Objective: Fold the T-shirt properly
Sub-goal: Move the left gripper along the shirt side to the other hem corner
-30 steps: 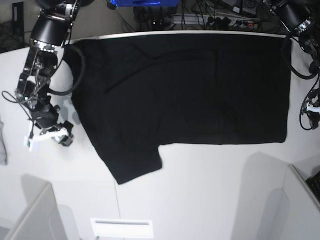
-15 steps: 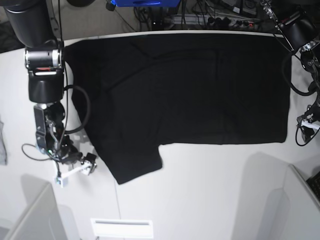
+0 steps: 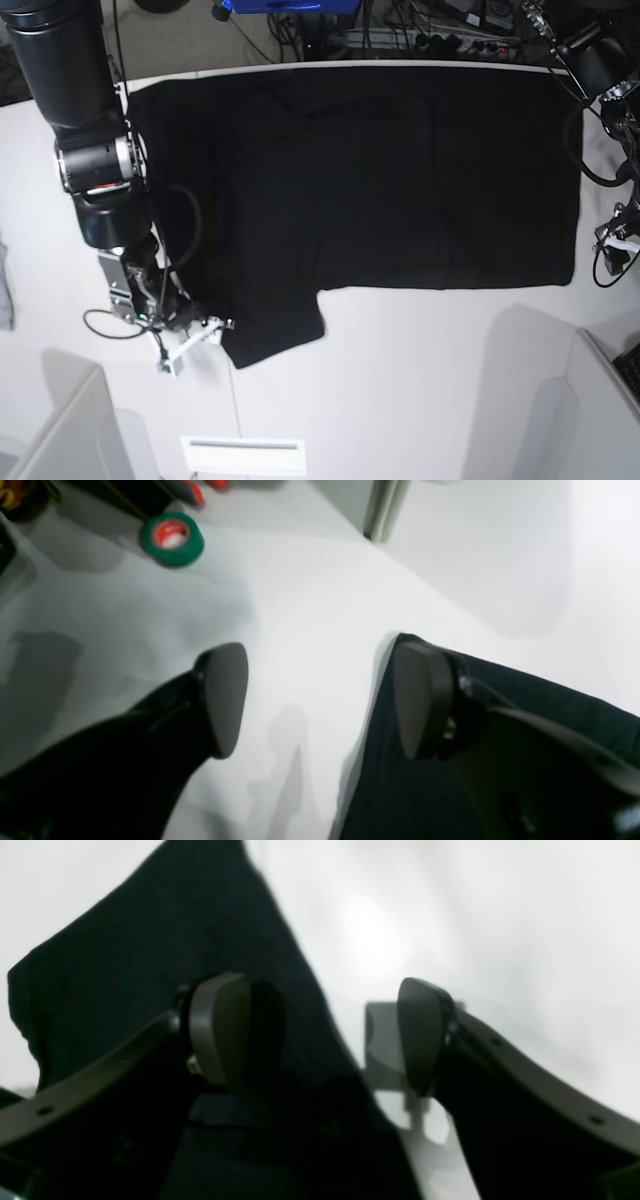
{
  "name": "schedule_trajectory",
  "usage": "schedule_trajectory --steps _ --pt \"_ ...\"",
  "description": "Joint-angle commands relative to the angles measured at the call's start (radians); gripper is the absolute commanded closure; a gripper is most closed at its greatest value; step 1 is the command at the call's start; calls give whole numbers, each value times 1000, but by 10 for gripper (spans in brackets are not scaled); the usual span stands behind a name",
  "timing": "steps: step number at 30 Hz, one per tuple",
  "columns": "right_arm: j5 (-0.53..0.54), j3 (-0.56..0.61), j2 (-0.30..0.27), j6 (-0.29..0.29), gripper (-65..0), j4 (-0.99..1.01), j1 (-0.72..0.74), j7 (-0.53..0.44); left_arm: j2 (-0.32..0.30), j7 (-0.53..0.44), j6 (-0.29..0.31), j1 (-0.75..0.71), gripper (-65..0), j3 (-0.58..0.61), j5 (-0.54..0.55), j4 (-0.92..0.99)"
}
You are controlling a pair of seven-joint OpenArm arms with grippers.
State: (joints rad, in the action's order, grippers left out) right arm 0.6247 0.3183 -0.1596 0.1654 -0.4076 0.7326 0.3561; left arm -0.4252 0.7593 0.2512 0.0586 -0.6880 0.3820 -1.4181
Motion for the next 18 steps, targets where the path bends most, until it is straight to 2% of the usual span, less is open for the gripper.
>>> schedule_trajectory --steps 1,4,11,15,18 --pt "10 -1 7 6 -426 -14 25 -10 -25 -22 0 13 -439 -6 7 -8" --pt "8 0 15 6 -404 -14 8 -9 -25 -22 0 11 -439 -6 7 -10" --pt "8 0 15 6 -227 -14 -15 -16 -36 -22 0 11 -441 3 -2 32" --pt "8 0 12 4 -153 -14 -21 -42 -37 -28 0 42 -448 66 -45 90" --pt "8 0 10 1 -38 -14 -23 -55 -37 -30 0 100 -449 112 -82 156"
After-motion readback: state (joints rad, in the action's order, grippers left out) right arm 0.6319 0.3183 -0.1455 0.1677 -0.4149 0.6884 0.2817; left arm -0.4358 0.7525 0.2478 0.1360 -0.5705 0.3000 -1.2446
